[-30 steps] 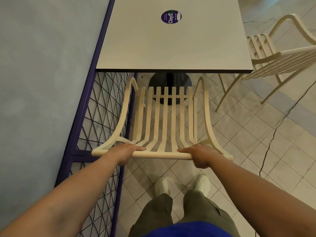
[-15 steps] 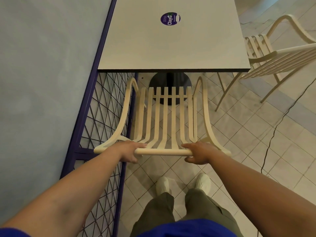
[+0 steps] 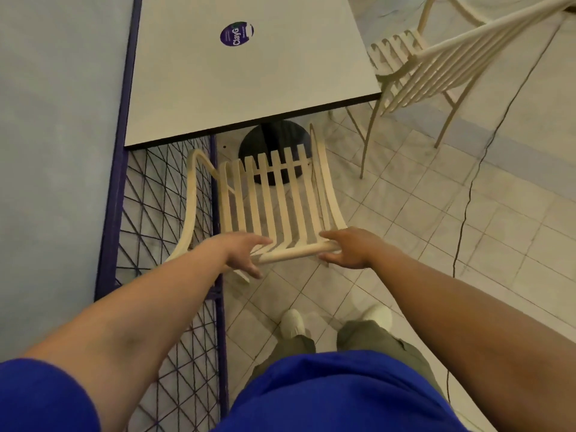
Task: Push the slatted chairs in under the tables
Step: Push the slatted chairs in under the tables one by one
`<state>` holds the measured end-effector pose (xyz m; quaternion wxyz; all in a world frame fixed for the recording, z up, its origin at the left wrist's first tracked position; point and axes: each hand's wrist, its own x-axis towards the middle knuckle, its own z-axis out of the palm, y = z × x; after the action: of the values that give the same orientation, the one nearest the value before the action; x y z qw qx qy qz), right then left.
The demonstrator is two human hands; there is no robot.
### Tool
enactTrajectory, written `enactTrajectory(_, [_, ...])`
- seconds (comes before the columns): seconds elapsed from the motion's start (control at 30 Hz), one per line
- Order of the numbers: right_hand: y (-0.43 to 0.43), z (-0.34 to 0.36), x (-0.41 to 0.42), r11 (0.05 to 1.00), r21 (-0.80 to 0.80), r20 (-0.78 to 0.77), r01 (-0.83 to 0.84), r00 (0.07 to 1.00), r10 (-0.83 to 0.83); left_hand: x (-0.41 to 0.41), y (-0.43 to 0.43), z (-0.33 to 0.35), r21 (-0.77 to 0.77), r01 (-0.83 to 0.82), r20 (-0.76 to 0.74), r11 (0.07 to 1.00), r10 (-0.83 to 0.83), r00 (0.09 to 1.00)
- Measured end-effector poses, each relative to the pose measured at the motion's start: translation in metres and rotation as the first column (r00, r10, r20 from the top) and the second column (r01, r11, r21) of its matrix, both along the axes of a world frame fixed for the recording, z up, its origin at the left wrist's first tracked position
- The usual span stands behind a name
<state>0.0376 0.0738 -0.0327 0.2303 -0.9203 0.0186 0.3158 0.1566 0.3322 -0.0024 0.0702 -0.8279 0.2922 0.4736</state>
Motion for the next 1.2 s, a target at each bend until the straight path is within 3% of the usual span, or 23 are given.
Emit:
enactTrajectory(0.17, [-0.063, -0.002, -0.033, 0.993, 0.036, -0.012, 0.108, 0.994, -0.108, -0.014, -0.089, 0.018, -0.016, 0.096, 0.015, 0.995, -0.096, 0.995])
enactTrajectory(0.47, [-0.167, 0.004, -0.085, 0.970, 0.002, -0.076, 0.244, 0.967, -0.243, -0.060, -0.244, 0.016, -0.209, 0.055, -0.007, 0.976, -0.058, 0.998])
enactTrajectory(0.77, [-0.249, 0.007, -0.127, 0.917, -0.021, -0.120, 0.398, 0.910, -0.398, -0.083, -0.344, 0.011, -0.203, 0.147, -0.064, 0.968, -0.163, 0.985])
enactTrajectory(1.03, [-0.298, 0.013, -0.095, 0.924, -0.023, -0.099, 0.382, 0.919, -0.382, -0.052, -0.389, 0.006, -0.198, 0.161, -0.051, 0.967, -0.174, 0.983])
enactTrajectory(1.2, [-0.345, 0.006, -0.031, 0.943, -0.056, -0.077, 0.329, 0.940, -0.332, 0.004, -0.425, -0.002, -0.221, 0.112, -0.046, 0.969, -0.125, 0.991])
